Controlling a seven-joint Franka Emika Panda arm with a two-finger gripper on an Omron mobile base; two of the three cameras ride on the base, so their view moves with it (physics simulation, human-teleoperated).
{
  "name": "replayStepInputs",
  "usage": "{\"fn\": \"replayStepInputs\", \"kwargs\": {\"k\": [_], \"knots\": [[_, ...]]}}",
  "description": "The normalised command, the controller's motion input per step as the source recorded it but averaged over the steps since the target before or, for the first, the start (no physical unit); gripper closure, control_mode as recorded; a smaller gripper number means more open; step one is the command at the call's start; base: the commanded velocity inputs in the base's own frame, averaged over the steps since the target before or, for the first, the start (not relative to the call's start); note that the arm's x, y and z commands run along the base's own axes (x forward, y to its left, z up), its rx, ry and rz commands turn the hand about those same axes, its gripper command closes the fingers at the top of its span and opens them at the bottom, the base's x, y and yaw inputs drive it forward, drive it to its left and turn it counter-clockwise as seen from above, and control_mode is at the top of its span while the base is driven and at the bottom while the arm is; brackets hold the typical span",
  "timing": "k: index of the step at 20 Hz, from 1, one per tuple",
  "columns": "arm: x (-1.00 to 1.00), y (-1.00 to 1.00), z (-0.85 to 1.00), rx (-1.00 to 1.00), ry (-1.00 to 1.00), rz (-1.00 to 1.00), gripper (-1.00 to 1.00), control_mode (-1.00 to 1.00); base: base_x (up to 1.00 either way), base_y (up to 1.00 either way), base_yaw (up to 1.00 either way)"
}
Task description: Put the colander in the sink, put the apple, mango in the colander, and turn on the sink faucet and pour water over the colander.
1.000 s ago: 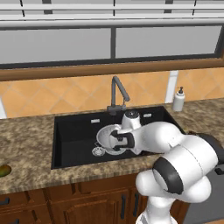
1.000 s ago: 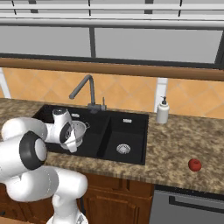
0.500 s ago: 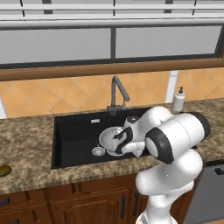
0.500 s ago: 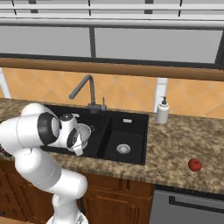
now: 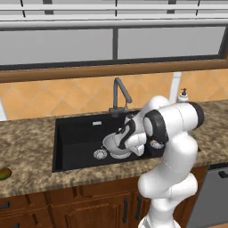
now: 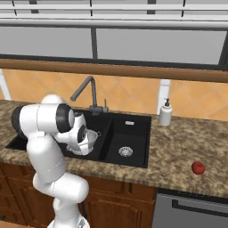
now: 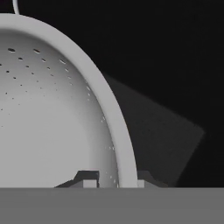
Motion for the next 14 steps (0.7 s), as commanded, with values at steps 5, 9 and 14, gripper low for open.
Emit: {"fn": "replayStepInputs", "kwargs": {"k": [5,9,14], "knots": [[0.16,-0.09,-0.65,0.0,-0.16,0.0,1.0,-1.0,0.0,0.0,0.0],[0.09,-0.17,-0.66,0.0,-0.16,0.0,1.0,-1.0,0.0,0.0,0.0],[0.0,-0.38,-0.61,0.0,-0.11,0.0,1.0,-1.0,0.0,0.0,0.0]]}}
